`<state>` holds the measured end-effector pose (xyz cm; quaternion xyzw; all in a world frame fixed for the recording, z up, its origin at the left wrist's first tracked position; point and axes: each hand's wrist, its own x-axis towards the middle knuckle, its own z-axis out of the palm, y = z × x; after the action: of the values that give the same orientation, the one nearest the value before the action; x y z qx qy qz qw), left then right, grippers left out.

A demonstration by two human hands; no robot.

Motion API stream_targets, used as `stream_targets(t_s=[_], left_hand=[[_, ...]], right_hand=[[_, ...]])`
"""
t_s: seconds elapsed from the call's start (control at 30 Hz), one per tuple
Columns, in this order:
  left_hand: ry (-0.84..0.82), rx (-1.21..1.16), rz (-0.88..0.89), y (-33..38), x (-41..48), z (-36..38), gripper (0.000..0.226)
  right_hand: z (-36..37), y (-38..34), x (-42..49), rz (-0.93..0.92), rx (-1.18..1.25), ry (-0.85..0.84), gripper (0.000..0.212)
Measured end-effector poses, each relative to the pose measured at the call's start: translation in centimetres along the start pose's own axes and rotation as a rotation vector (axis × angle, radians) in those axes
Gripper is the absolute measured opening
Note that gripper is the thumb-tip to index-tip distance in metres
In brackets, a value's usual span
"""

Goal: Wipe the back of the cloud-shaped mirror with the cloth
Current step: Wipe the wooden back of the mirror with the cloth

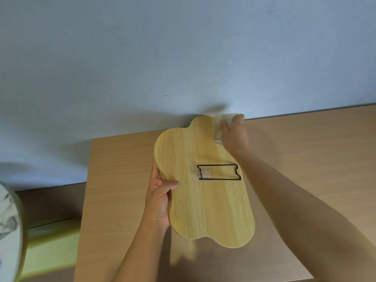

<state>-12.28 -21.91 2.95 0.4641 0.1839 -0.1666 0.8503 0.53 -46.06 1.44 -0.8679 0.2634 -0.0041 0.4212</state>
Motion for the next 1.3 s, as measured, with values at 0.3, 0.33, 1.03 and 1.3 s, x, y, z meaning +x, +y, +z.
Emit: stream_targets(t_s=[0.3,0.33,1.03,1.3], left_hand=[[-0.023,0.0,0.013,-0.1,0.1,-0.2,0.084],[-0.023,0.001,0.014,-0.1,0.1,-0.2,0.085],[0.008,0.022,0.021,0.1,-0.2,0.3,0.085],[0.002,0.017,0.025,0.4,-0.5,1.0,0.083]], right_hand=[[2.6,-0.2,-0.6,-0.081,-0.116,-0.075,0.027],[2.0,1.0,-0.2,-0.024,-0.155,-0.065,0.029],[-0.1,0.7,-6.7,-0.143,-0.001,-0.253,0.038],[-2.6,7.2,-4.1,0.047,-0.297,-0.011,0.033]])
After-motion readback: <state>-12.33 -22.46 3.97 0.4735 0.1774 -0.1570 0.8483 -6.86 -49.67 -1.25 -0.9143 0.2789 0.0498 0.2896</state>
